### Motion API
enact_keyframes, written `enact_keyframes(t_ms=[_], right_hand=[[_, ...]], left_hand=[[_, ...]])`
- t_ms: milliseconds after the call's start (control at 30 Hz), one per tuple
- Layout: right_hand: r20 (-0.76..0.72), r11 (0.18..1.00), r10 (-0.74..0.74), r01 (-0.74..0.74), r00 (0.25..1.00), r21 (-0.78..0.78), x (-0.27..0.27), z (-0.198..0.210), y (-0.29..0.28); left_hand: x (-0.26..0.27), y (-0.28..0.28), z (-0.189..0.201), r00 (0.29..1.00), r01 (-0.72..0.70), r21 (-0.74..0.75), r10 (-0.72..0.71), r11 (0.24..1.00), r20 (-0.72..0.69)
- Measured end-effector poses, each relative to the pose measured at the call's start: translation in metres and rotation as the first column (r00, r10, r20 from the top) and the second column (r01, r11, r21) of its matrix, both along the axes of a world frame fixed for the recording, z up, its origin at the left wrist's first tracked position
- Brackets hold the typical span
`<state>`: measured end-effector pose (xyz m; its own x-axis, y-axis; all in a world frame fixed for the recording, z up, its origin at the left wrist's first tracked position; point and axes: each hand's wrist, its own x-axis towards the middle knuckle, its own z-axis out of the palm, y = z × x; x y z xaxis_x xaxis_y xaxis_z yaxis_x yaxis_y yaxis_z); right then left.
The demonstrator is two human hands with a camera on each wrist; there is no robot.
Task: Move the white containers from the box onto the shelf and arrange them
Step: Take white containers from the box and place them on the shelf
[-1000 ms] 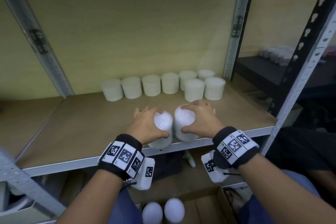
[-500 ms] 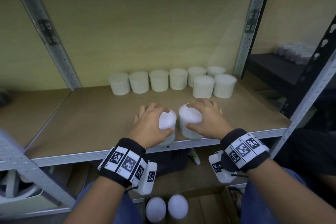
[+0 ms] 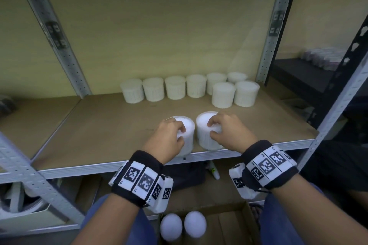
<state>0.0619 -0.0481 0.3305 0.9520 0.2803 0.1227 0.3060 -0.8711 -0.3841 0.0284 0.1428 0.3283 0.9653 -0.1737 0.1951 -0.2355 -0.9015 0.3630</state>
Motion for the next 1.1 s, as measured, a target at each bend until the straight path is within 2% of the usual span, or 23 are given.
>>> enact_keyframes(t_ms=[333, 567, 867, 1100], right_hand=[[0.041, 1.0, -0.002, 0.001, 0.999, 0.013, 0.021, -0.006, 0.005], [0.04, 1.0, 0.002, -0.002, 0.999, -0.016, 0.057, -0.009, 0.01], [0.059, 1.0, -0.01, 0.01, 0.998, 0.002, 0.101, -0.014, 0.017], [0.08, 0.999, -0.02, 0.024, 0.997, -0.049, 0.136, -0.016, 0.027]], left_hand=[[0.025, -0.004, -0.005, 1.0, -0.024, -0.012, 0.025, 1.0, 0.016], [0.058, -0.004, -0.008, 0.998, -0.056, -0.007, 0.057, 0.998, 0.041], [0.105, -0.001, -0.008, 0.996, -0.089, -0.03, 0.088, 0.996, -0.018], [0.142, 0.002, -0.008, 0.996, -0.093, -0.035, 0.093, 0.995, 0.001]])
